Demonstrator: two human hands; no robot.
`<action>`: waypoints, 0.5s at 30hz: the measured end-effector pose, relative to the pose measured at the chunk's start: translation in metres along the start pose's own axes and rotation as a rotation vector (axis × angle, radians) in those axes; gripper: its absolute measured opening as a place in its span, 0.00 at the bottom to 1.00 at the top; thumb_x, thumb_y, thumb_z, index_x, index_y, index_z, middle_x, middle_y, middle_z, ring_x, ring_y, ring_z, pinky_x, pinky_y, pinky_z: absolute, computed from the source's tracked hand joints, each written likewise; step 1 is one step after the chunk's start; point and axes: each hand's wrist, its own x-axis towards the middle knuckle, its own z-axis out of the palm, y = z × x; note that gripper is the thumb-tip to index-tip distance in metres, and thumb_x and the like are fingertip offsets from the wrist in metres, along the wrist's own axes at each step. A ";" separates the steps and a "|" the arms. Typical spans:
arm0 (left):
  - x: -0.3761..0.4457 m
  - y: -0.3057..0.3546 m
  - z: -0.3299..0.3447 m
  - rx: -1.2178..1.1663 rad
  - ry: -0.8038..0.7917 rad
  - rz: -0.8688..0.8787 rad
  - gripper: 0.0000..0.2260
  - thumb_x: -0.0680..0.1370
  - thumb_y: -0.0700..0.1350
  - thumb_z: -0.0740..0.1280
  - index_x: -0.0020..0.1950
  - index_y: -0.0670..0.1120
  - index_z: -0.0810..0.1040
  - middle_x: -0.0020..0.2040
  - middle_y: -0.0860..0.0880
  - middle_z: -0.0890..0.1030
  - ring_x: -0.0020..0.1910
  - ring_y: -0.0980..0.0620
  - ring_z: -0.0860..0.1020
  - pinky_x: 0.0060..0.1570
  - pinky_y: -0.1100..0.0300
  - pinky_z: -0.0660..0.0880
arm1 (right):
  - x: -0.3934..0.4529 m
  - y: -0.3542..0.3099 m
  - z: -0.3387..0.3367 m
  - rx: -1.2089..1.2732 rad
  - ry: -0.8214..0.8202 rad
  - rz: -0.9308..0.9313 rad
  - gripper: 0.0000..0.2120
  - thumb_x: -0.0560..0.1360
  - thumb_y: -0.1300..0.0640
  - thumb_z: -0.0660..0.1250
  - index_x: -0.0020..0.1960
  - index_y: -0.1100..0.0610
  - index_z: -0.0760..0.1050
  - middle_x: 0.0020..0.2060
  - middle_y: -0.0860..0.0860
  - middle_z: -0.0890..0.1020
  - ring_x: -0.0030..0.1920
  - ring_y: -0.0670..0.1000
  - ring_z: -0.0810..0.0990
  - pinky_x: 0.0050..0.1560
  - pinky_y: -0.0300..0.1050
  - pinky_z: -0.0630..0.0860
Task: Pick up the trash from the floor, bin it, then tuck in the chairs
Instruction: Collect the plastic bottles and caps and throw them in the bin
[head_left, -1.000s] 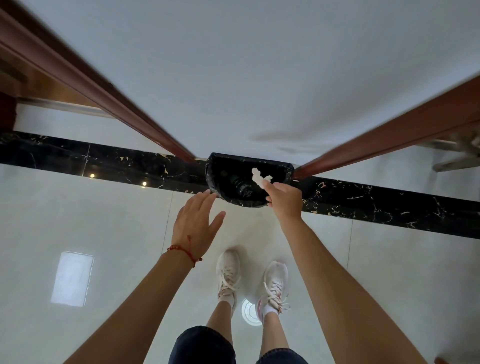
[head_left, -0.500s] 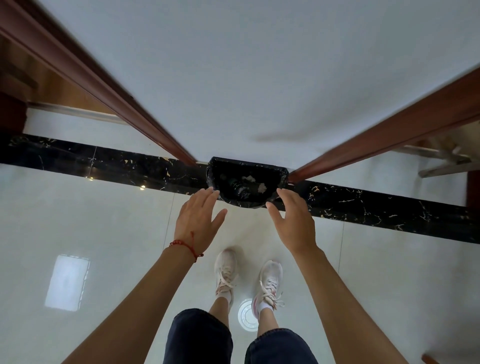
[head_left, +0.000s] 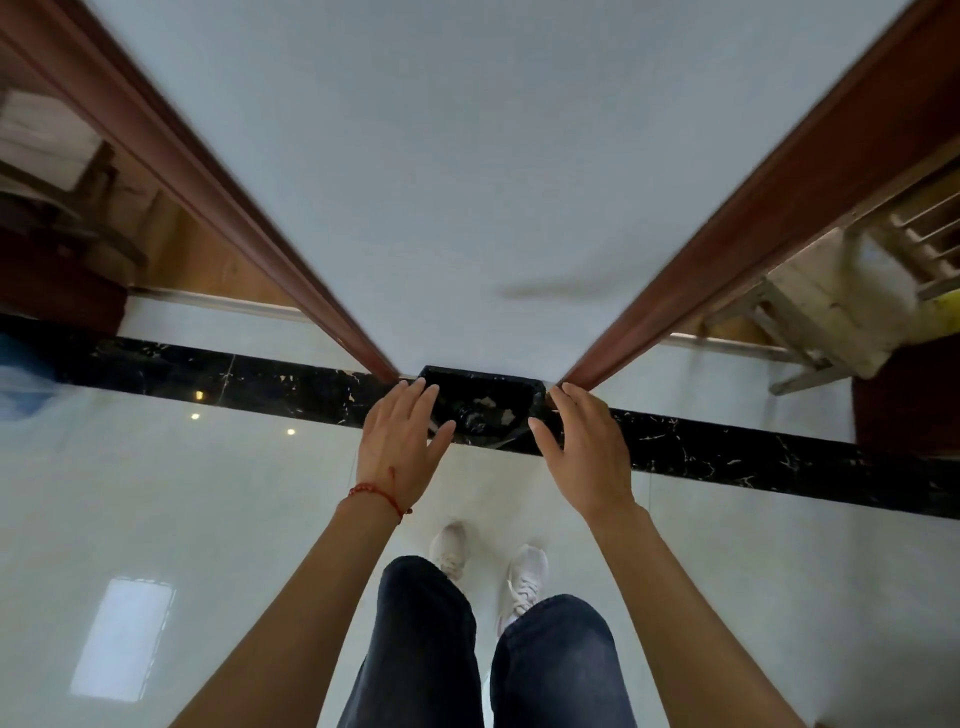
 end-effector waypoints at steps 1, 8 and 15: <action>-0.005 0.005 -0.008 0.003 0.011 -0.002 0.22 0.78 0.52 0.58 0.70 0.43 0.64 0.71 0.44 0.66 0.72 0.45 0.60 0.71 0.52 0.55 | -0.003 -0.001 -0.011 -0.009 0.012 -0.010 0.23 0.74 0.47 0.61 0.59 0.63 0.75 0.55 0.60 0.80 0.56 0.60 0.79 0.52 0.54 0.77; -0.035 0.047 -0.053 0.030 0.045 0.043 0.22 0.78 0.51 0.57 0.70 0.43 0.63 0.72 0.44 0.65 0.73 0.45 0.58 0.72 0.50 0.53 | -0.025 -0.009 -0.076 -0.105 0.063 -0.083 0.24 0.74 0.46 0.56 0.58 0.62 0.76 0.54 0.59 0.81 0.54 0.59 0.80 0.47 0.52 0.79; -0.051 0.083 -0.080 0.028 0.092 0.108 0.23 0.78 0.52 0.57 0.70 0.44 0.62 0.72 0.44 0.64 0.73 0.45 0.57 0.72 0.49 0.54 | -0.048 -0.006 -0.117 -0.118 0.134 -0.087 0.20 0.71 0.51 0.68 0.59 0.61 0.76 0.54 0.58 0.81 0.54 0.58 0.80 0.48 0.51 0.79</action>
